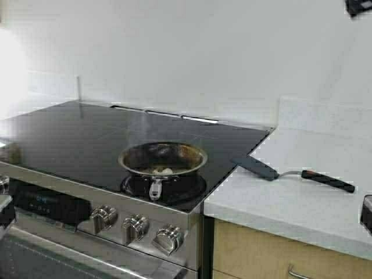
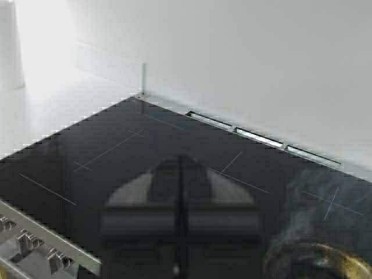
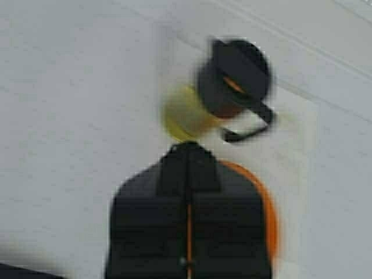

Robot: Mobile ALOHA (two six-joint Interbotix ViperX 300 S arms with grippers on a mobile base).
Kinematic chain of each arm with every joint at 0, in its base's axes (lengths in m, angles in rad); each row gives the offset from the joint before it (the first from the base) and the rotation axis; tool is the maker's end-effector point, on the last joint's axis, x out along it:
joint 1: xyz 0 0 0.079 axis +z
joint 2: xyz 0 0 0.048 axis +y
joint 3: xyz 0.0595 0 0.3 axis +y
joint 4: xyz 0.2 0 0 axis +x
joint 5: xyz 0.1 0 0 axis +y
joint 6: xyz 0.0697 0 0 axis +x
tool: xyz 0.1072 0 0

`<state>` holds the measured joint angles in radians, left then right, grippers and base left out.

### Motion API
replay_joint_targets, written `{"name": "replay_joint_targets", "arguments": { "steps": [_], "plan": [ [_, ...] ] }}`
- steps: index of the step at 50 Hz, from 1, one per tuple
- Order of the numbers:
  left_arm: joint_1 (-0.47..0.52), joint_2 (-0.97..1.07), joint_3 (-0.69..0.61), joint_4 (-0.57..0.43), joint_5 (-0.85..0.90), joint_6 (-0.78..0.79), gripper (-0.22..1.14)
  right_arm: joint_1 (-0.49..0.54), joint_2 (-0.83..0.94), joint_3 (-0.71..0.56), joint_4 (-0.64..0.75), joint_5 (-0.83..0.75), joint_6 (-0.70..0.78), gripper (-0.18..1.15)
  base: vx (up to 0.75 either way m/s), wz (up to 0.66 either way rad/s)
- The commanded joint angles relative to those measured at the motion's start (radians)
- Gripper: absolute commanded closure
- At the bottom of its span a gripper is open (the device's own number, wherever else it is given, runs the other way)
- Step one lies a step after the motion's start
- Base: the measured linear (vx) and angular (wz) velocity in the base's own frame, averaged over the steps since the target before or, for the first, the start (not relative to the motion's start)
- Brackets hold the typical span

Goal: Add oil to the pan and cook the shrimp and serve it

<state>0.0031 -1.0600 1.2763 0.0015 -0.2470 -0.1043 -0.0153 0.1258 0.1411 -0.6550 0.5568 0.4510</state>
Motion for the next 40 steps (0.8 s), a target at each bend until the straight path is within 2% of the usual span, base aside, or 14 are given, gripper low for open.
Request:
{"name": "replay_joint_targets", "arguments": {
  "steps": [1, 12, 19, 24, 27, 36, 40],
  "plan": [
    [0.000, 0.002, -0.028, 0.000, -0.005, -0.002, 0.89, 0.031, -0.106, 0.015, 0.158, -0.084, 0.000, 0.91, 0.00, 0.00],
    [0.000, -0.006, -0.025, 0.000, -0.005, -0.003, 0.89, 0.087, -0.209, 0.075, 0.360, -0.160, -0.018, 0.91, 0.00, 0.00],
    [0.000, -0.011, -0.025, 0.000, -0.005, -0.003, 0.89, 0.152, -0.276, 0.160, 0.511, -0.198, -0.003, 0.90, 0.00, 0.00],
    [0.000, -0.011, -0.026, 0.000, -0.005, -0.005, 0.89, 0.193, -0.314, 0.244, 0.652, -0.282, -0.002, 0.86, 0.00, 0.00],
    [0.000, -0.014, -0.026, 0.000, -0.005, -0.005, 0.89, 0.218, -0.331, 0.302, 0.721, -0.357, -0.003, 0.78, 0.00, 0.00],
    [0.000, -0.032, -0.020, 0.000, -0.005, -0.006, 0.89, 0.301, -0.345, 0.489, 0.927, -0.563, 0.011, 0.31, 0.00, 0.00],
    [0.002, -0.038, -0.018, 0.000, -0.005, -0.006, 0.89, 0.345, -0.334, 0.558, 1.015, -0.647, 0.021, 0.15, 0.00, 0.00]
  ]
}}
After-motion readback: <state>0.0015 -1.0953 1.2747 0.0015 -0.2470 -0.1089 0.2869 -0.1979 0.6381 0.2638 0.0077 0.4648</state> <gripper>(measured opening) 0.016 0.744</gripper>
